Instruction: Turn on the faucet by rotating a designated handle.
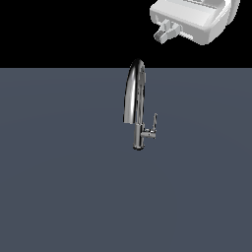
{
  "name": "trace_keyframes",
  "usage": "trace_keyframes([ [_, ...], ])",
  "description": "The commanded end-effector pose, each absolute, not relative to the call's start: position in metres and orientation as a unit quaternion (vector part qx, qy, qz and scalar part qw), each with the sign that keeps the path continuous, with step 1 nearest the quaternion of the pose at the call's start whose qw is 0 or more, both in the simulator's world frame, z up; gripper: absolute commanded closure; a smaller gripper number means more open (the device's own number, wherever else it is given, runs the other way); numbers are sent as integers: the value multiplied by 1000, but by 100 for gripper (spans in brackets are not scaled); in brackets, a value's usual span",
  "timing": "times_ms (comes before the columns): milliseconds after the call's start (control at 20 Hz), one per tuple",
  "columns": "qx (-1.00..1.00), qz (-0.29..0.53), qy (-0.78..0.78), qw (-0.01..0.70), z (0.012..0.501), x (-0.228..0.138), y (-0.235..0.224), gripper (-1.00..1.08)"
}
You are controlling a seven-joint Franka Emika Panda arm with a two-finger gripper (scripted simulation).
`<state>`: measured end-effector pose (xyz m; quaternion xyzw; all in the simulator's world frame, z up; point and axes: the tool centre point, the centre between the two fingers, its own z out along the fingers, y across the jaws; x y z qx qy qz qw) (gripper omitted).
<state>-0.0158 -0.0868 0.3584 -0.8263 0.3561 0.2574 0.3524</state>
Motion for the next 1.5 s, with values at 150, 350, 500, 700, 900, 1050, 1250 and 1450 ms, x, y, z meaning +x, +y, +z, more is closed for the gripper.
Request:
trace_keyframes([
  [150, -766, 298, 404, 402, 318, 4, -102, 108],
  [350, -713, 328, 438, 438, 285, 15, -110, 108],
  [500, -669, 350, 463, 464, 258, 21, -115, 108],
  [700, -606, 378, 494, 496, 220, 26, -119, 108],
  [900, -547, 400, 519, 521, 186, 28, -118, 108],
  [1050, -510, 413, 533, 534, 166, 28, -116, 108],
  [1250, -472, 424, 545, 547, 146, 27, -112, 108],
  [1450, -448, 431, 553, 555, 133, 26, -109, 108],
])
